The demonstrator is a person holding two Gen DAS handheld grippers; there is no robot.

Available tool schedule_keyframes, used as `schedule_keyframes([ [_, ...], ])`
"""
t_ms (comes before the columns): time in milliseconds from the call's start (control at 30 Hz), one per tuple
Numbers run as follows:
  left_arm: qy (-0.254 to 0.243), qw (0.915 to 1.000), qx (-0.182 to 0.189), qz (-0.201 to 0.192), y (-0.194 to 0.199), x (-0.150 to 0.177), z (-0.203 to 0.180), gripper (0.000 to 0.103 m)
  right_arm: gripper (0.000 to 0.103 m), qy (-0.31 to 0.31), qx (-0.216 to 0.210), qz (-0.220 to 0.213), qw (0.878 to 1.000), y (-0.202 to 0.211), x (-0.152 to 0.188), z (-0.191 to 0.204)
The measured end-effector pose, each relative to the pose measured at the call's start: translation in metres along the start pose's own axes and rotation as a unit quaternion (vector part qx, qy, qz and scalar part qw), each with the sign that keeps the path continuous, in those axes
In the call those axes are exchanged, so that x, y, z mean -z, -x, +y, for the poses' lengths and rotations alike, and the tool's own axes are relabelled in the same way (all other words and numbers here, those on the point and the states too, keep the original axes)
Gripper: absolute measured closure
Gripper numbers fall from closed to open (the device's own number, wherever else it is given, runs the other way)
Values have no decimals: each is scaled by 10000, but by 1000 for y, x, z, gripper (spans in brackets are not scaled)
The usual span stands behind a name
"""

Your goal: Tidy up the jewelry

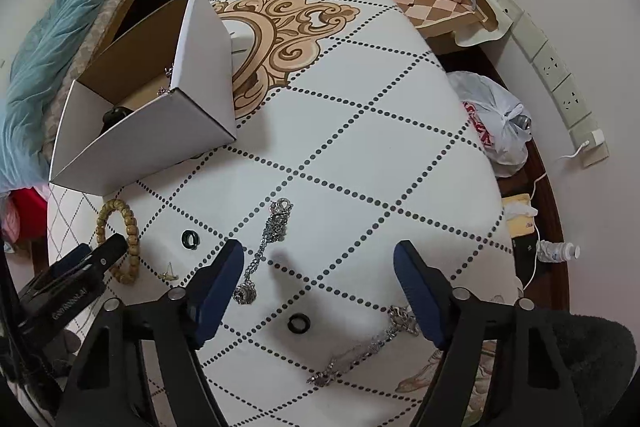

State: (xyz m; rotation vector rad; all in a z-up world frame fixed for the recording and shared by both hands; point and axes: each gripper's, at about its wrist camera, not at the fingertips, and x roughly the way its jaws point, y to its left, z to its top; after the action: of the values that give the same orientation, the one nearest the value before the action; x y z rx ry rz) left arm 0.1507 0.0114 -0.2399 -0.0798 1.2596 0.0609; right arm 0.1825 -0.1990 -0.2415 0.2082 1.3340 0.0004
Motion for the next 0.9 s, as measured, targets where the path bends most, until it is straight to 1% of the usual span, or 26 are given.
schedule_keyframes([
  [33, -94, 9999, -40, -92, 2, 2, -3, 45, 29, 34, 4, -2, 10000, -2, -1, 2],
  [67, -134, 9998, -12, -155, 4, 3, -4, 53, 30, 66, -1, -4, 10000, -3, -1, 4],
  [133, -186, 9996, 34, -225, 9, 4, -5, 96, 31, 145, -21, -25, 9999, -6, 0, 10],
  [267, -4, 9992, 350, -186, 13, 4, 5, 96, 33, 315, 0, -49, 9995, -12, 1, 22],
  [367, 113, 9985, 471, -238, 19, 5, 12, 96, 38, 460, 126, -117, 9988, -16, 1, 29],
  [400, 146, 9982, 518, -267, 24, 8, 14, 96, 41, 522, 191, -149, 9983, -16, 2, 31],
  [467, 161, 9977, 561, -332, 31, 7, 20, 96, 56, 657, 348, -223, 9970, -15, 2, 36],
  [500, 178, 9974, 585, -380, 37, 9, 22, 96, 72, 742, 443, -275, 9959, -15, 3, 38],
  [533, 192, 9971, 619, -401, 42, 11, 24, 96, 91, 784, 478, -319, 9953, -14, 4, 39],
  [567, 218, 9968, 649, -419, 43, 9, 30, 96, 95, 788, 468, -332, 9952, -14, 4, 40],
  [667, 230, 9954, 770, -518, 55, 9, 38, 96, 96, 720, 277, -346, 9964, -12, 7, 36],
  [767, 190, 9940, 887, -607, 67, 8, 35, 96, 98, 651, 30, -338, 9973, -7, 11, 35],
  [833, 172, 9932, 922, -686, 76, 6, 31, 96, 98, 566, -206, -407, 9974, 3, 14, 34],
  [900, 191, 9915, 1042, -759, 86, 4, 29, 96, 98, 526, -408, -476, 9967, 15, 14, 34],
])
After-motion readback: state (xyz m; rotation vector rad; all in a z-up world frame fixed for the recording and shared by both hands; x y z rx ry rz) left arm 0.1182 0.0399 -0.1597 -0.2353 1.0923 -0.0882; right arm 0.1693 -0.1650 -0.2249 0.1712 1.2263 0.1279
